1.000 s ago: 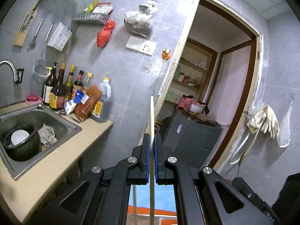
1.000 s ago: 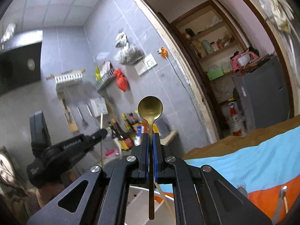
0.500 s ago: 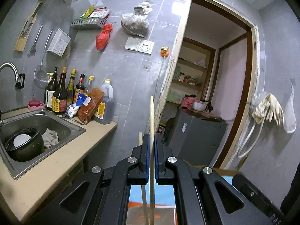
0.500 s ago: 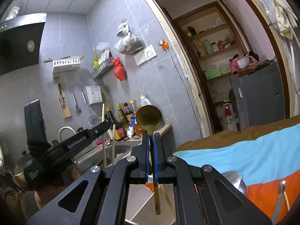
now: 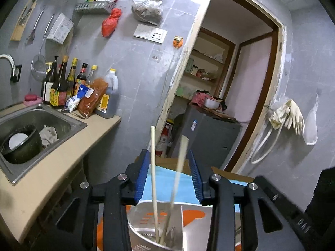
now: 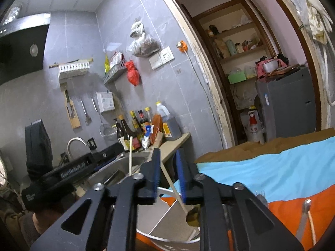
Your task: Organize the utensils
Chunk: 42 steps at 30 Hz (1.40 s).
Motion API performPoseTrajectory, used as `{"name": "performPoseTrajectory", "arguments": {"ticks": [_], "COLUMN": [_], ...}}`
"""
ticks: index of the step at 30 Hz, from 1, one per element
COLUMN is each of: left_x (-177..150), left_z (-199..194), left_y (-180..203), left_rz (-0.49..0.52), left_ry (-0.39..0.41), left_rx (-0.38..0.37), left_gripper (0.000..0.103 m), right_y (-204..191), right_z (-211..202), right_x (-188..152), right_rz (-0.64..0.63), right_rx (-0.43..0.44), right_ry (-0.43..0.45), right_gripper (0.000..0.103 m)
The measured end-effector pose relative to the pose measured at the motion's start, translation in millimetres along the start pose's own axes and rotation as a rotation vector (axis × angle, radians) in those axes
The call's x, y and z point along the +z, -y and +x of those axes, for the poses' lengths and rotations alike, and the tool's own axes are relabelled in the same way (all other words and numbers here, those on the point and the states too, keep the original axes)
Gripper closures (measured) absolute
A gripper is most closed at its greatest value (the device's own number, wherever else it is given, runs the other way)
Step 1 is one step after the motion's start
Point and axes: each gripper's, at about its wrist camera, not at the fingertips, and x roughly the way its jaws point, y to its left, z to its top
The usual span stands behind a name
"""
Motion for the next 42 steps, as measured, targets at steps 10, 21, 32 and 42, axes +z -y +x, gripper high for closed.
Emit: {"name": "performPoseTrajectory", "arguments": {"ticks": [10, 21, 32, 42], "left_x": [8, -23, -86, -139], "left_z": [-26, -45, -26, 26], "left_y": [55, 132, 199, 225], "left_rz": [0.091, 0.166, 0.241, 0.26], "left_ry": [0.029, 0.032, -0.151, -0.357], "left_rx": [0.027, 0.009, -0.12, -0.071], "left_gripper": [0.019, 0.005, 0.005, 0.006], "right_y": [22, 70, 131, 187], "right_z": [-51, -117, -160, -163], "right_x": [41, 57, 31, -6], "right_rz": [-0.016, -0.072, -0.078, -0.005], "right_rx": [-0.091, -0.267, -0.371, -0.383], "right_ry": [0.05, 0.059, -0.012, -0.17], "right_gripper": [0.043, 0.0, 0.0, 0.0]}}
